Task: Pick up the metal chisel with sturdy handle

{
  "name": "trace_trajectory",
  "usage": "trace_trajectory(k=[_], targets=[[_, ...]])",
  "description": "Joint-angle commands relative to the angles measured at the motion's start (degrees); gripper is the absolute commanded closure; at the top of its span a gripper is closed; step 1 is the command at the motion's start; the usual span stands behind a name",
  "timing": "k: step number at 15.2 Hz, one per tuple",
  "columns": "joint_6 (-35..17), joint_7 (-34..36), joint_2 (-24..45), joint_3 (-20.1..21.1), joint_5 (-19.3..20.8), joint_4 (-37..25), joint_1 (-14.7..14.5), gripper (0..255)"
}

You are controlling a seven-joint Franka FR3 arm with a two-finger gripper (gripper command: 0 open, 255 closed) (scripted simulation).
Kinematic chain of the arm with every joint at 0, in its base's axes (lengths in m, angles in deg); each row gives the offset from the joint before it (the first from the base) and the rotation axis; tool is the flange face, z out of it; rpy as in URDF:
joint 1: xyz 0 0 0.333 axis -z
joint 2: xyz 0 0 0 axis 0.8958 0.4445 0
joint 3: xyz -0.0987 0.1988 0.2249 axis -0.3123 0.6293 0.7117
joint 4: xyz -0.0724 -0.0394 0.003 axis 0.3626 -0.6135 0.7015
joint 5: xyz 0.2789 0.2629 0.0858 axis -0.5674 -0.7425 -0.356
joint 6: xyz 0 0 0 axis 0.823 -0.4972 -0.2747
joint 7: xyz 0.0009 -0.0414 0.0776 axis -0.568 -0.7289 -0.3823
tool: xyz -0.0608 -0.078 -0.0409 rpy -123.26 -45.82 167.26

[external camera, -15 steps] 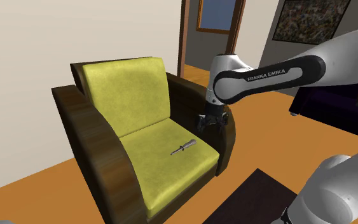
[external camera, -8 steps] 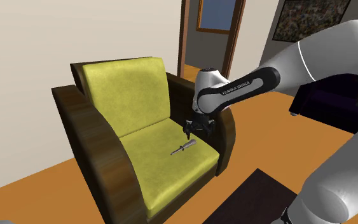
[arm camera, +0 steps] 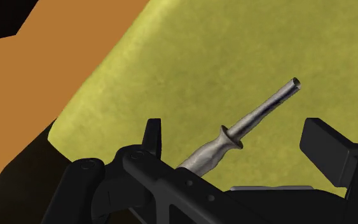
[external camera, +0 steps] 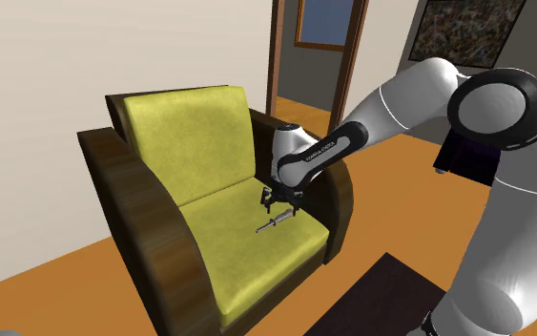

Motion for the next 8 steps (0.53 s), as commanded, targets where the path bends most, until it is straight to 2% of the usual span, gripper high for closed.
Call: trace_trajectory(k=[1, 7, 8], targets=[[-0.7, 4.6, 4.5, -1.2, 2.2, -3.4, -0.7, 0], [-2.0, 14.8, 17.4, -5.8, 6.0, -14.5, -3.2, 0], [-2.0, 15.1, 17.9, -6.0, 6.0, -15.1, -3.3, 0]])
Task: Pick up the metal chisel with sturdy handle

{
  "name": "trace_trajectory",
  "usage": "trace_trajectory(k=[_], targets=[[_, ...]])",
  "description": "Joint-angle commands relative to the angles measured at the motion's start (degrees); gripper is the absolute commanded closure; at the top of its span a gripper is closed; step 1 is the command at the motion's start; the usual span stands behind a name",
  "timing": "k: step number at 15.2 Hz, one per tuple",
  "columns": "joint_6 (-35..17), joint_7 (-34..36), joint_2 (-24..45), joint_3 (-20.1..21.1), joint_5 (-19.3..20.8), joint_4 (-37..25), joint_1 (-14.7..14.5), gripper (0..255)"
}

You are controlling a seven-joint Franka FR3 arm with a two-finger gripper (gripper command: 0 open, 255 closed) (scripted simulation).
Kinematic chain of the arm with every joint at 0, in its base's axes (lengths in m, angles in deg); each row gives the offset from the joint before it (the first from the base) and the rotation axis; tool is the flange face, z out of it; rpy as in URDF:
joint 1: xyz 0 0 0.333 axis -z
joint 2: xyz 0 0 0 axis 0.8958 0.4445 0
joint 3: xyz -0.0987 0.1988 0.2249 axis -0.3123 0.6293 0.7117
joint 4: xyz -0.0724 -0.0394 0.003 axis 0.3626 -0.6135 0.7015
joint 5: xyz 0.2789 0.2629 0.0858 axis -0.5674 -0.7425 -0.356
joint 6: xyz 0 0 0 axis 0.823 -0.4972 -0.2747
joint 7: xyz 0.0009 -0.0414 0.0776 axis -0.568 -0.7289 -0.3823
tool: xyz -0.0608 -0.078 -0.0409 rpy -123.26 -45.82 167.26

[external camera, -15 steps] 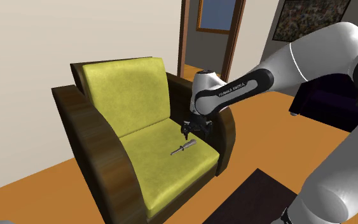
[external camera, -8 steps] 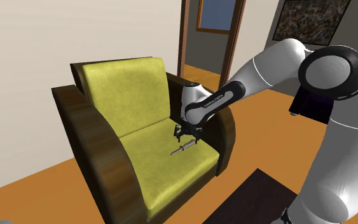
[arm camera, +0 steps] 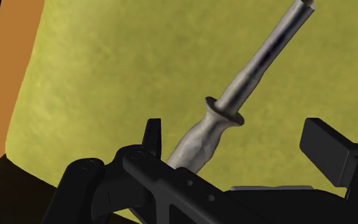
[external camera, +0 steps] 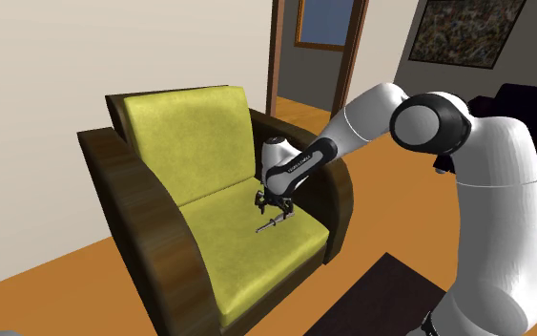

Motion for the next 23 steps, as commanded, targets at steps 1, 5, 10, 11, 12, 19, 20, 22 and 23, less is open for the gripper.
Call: trace_trajectory(k=[1, 5, 10, 11, 12, 19, 20, 22, 23], targets=[[-0.7, 1.1, 2.1, -0.7, 0.5, -1.4, -0.3, 0], [-2.8, 1.7, 4.5, -1.3, 1.2, -1.7, -0.6, 0], [-4.1, 2.2, 6.2, -1.6, 1.7, -2.0, -0.9, 255], [-4.1, 2.2, 6.2, -1.6, 1.7, -2.0, -0.9, 255], [-4.1, 2.2, 6.2, -1.6, 1.7, -2.0, -0.9, 255], [-4.1, 2.2, 6.1, -1.6, 1.7, -2.0, -0.9, 255], [-3.6, 2.0, 5.5, -1.5, 1.5, -1.8, -0.8, 255], [-2.6, 1.7, 4.3, -1.2, 1.1, -1.6, -0.6, 255], [-2.1, 1.5, 3.7, -1.1, 1.0, -1.6, -0.5, 255]])
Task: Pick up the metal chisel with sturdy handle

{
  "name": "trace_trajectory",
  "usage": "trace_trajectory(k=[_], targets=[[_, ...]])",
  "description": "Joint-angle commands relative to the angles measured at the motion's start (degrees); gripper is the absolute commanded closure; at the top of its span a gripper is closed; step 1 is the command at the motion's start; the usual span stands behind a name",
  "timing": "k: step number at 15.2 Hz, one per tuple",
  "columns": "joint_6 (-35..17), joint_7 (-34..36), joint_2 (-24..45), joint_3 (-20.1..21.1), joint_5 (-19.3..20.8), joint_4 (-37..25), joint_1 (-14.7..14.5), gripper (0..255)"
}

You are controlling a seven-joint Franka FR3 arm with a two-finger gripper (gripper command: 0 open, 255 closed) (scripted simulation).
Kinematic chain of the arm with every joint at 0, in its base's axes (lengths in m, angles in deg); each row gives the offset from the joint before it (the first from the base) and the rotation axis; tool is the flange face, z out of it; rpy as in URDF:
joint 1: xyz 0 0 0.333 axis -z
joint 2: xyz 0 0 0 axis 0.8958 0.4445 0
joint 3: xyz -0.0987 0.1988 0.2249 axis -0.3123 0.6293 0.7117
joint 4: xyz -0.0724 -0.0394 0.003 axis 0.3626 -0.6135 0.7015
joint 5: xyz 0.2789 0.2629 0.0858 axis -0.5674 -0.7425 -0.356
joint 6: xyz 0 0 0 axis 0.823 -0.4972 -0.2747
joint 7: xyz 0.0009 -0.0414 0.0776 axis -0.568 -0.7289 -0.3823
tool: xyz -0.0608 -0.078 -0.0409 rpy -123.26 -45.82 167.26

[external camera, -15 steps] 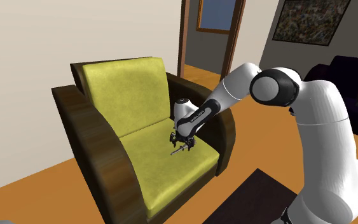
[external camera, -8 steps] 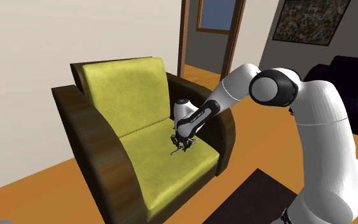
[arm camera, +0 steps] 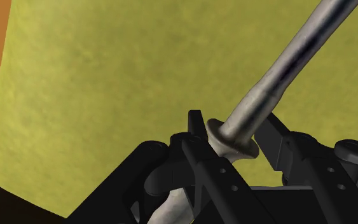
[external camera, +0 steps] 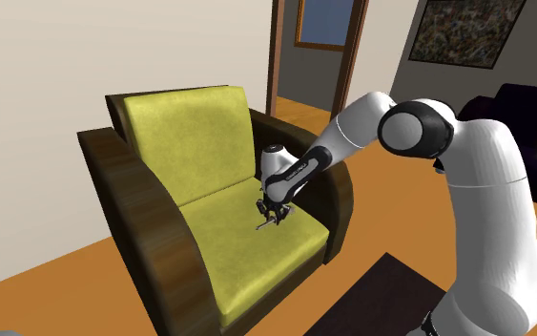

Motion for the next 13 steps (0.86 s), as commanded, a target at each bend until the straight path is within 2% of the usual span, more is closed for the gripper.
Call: trace_trajectory(k=[1, 13], targets=[[1.1, -0.4, -1.3, 0.3, -0.4, 0.1, 0.2, 255], [6.7, -2.1, -7.0, 1.5, -2.3, 0.2, 1.0, 255]])
